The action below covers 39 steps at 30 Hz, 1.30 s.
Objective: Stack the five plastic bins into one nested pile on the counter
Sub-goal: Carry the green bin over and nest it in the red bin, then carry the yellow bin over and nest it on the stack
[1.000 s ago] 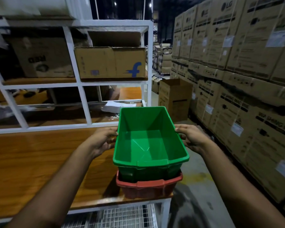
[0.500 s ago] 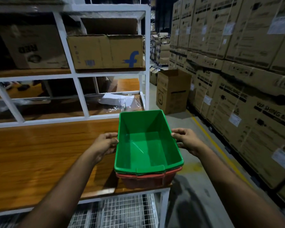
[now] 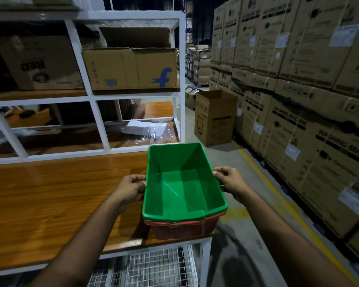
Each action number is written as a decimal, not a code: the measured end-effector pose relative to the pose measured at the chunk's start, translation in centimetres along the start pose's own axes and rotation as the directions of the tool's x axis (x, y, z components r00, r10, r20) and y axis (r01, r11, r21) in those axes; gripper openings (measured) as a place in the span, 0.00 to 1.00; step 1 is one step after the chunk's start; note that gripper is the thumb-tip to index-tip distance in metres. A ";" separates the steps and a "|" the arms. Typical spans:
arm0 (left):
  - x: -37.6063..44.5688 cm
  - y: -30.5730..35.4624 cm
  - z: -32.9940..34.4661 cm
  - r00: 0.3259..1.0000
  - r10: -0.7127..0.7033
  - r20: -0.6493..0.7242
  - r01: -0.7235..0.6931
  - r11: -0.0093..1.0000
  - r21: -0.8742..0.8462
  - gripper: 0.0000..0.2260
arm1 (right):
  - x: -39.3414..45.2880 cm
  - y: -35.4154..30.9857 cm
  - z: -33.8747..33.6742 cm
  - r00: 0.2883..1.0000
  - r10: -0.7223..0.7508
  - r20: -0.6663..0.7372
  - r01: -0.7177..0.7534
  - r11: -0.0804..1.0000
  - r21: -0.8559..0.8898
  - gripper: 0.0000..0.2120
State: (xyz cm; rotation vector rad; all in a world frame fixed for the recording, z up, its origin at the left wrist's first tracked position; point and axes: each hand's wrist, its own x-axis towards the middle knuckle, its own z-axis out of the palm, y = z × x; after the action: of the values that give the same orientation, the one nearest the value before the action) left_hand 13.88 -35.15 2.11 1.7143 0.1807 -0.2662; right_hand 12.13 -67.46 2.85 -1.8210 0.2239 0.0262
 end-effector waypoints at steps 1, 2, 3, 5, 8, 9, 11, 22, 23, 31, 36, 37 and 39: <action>-0.6 0.1 0.2 1.000 0.011 -0.001 -0.011 1.000 0.008 0.14 | 0.0 0.0 0.0 1.000 -0.004 -0.008 0.004 1.000 -0.030 0.11; -1.4 0.4 0.4 1.000 0.027 -0.006 -0.027 0.999 0.018 0.14 | -0.1 0.1 -0.1 1.000 -0.017 -0.019 0.015 0.996 -0.083 0.12; -2.3 0.6 0.6 0.999 0.045 -0.011 -0.044 0.999 0.028 0.15 | -0.1 0.1 -0.2 0.998 -0.047 -0.033 0.040 0.984 -0.173 0.12; -4.1 0.8 0.9 0.995 0.095 -0.023 -0.094 0.994 0.064 0.15 | -0.7 -0.3 -0.4 0.985 -0.163 -0.049 0.122 0.880 -0.459 0.14; -6.3 0.9 0.6 0.979 0.201 -0.036 -0.188 0.957 0.220 0.16 | -2.3 -1.4 0.1 0.943 -0.332 -0.001 0.219 0.623 -0.751 0.18; -6.9 0.8 0.4 0.970 0.240 -0.043 -0.219 0.935 0.279 0.16 | -2.9 -1.8 0.6 0.932 -0.360 0.039 0.252 0.569 -0.783 0.19; -8.2 0.6 -0.3 0.928 0.368 -0.064 -0.309 0.851 0.426 0.16 | -4.0 -2.6 1.7 0.913 -0.390 0.120 0.321 0.504 -0.802 0.21; -18.2 -5.7 -11.6 0.822 0.526 -0.218 -0.079 0.485 0.871 0.22 | -10.9 -5.2 17.2 0.697 -0.571 0.434 0.627 0.191 -0.756 0.29; -18.9 -6.8 -13.3 0.825 0.503 -0.258 -0.042 0.509 0.860 0.24 | -11.7 -5.5 19.2 0.689 -0.566 0.453 0.637 0.174 -0.751 0.31; -26.7 -15.0 -30.4 0.803 0.482 -0.352 0.083 0.493 0.866 0.32 | -19.9 -6.4 39.4 0.660 -0.506 0.556 0.694 0.128 -0.708 0.35; -32.4 -18.4 -41.6 0.779 0.456 -0.431 0.186 0.488 0.853 0.31 | -25.8 -7.6 52.8 0.635 -0.480 0.605 0.747 0.182 -0.640 0.35; -33.4 -19.0 -43.8 0.776 0.453 -0.439 0.207 0.474 0.856 0.30 | -26.7 -7.9 55.2 0.622 -0.473 0.624 0.760 0.173 -0.626 0.35; -35.1 -20.4 -48.0 0.764 0.441 -0.471 0.257 0.461 0.849 0.30 | -28.0 -8.6 60.0 0.596 -0.469 0.652 0.783 0.162 -0.600 0.36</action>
State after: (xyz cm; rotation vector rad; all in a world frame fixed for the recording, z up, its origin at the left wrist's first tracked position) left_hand -21.75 16.59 -0.53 2.8624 0.5201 0.4734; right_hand -7.93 -3.91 -0.74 -2.7598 -1.0778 -0.2188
